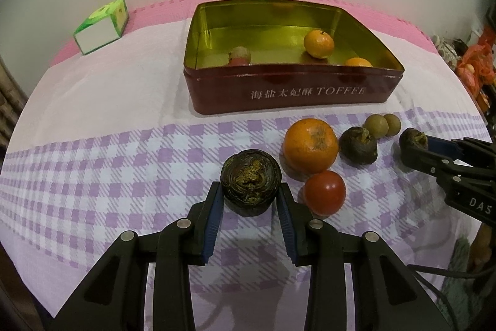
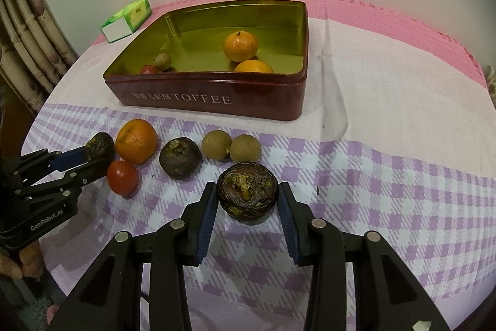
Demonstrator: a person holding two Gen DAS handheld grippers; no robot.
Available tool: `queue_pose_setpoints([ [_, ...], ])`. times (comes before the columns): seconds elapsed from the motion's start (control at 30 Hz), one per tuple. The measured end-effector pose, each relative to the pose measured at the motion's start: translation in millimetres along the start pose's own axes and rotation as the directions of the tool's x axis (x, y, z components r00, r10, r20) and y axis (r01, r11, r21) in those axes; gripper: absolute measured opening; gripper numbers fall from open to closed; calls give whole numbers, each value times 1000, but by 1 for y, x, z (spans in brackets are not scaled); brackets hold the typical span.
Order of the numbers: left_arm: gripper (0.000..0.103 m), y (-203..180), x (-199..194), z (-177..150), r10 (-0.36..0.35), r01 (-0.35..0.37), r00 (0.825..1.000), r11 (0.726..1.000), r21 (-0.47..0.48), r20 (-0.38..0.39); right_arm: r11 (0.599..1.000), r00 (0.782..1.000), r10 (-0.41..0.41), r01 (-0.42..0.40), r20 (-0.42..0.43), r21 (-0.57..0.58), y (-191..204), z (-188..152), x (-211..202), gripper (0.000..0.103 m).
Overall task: Organize fruits
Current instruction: 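Lift and carry both dark wrinkled fruits over the toffee tin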
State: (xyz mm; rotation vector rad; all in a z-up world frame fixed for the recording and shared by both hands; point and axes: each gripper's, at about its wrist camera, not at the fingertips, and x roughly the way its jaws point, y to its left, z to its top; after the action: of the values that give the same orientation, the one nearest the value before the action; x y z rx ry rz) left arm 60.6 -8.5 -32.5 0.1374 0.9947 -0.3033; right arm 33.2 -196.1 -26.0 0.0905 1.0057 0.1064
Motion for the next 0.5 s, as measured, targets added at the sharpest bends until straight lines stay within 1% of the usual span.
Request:
queue_pose_setpoints([
  [0.27, 36, 1, -7, 5, 13, -13, 1000, 1000, 7, 21, 1000, 1000, 2, -2, 25, 1, -1, 5, -10, 37],
  [0.33, 36, 2, -11, 8, 32, -32, 999, 999, 9, 38, 1000, 1000, 2, -2, 29, 2, -1, 6, -11, 37],
  [0.5, 36, 6, -21, 16, 40, -41, 997, 999, 0, 69, 1000, 999, 4, -4, 42, 0, 0, 10, -16, 37],
])
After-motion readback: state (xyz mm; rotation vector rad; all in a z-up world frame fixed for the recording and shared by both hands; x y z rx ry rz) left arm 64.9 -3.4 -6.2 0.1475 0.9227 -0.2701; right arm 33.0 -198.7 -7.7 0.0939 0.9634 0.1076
